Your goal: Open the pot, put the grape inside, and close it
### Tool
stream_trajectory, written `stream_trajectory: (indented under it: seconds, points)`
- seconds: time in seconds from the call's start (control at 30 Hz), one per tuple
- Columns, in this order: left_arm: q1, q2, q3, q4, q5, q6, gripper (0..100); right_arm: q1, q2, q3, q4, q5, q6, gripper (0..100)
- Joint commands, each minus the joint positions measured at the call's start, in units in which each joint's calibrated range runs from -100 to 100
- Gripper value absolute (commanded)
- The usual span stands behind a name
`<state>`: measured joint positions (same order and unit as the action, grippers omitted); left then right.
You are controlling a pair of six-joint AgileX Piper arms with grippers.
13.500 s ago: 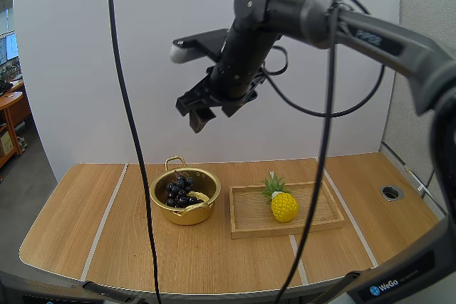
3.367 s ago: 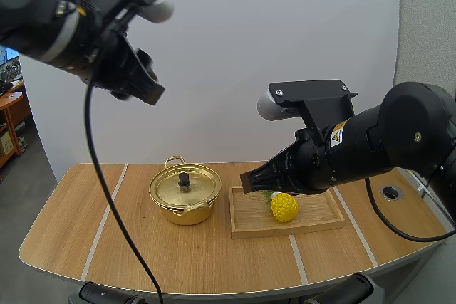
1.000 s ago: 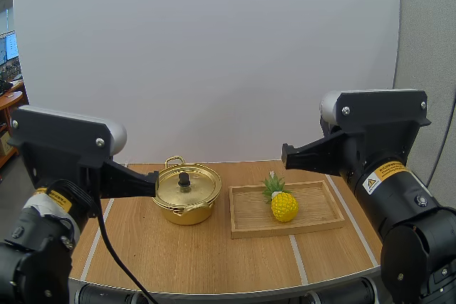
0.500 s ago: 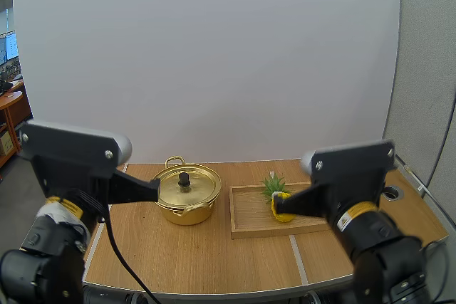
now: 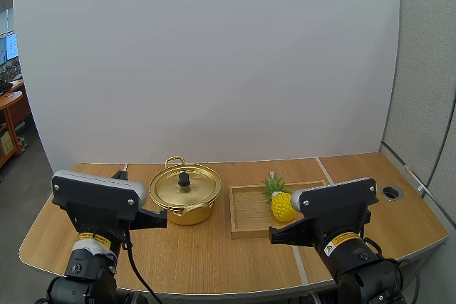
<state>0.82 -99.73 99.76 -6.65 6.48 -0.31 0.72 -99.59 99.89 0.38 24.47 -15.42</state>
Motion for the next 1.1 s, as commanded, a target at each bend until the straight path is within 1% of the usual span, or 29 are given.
stream_trajectory:
  seconds: [0.0,0.1,0.13,0.33,0.43,0.57,0.7,1.07]
  points:
    - [0.1,-0.27,0.24,0.09,2.66,-0.74,0,-0.2,-0.41,0.11,-0.38,1.52,-0.44,0]
    - [0.1,-0.27,0.24,0.09,8.41,-2.31,0,-0.2,-0.41,0.11,0.23,7.33,-0.44,0]
    - [0.1,-0.27,0.24,0.09,12.12,-3.22,0,-0.2,-0.41,0.11,0.23,7.33,-0.44,0]
    - [0.1,-0.27,0.24,-0.03,23.59,-3.72,0,-0.42,-0.41,0.11,0.23,7.34,-0.44,0]
    - [0.1,-0.27,0.24,-0.61,23.79,-3.72,0,-0.42,-0.41,0.11,0.23,7.34,-0.44,0]
    - [0.1,-0.27,0.24,-2.9,24.19,-4.1,0,-0.42,-0.41,0.11,0.23,7.34,-0.44,0]
    - [0.36,-0.27,0.24,-2.9,24.42,-4.63,0,-0.42,-0.41,0.11,0.23,7.34,-0.34,0]
    - [0.34,-0.27,0.24,-2.32,22.16,-4.4,0,-0.42,-0.41,0.11,0.23,7.04,-0.34,0]
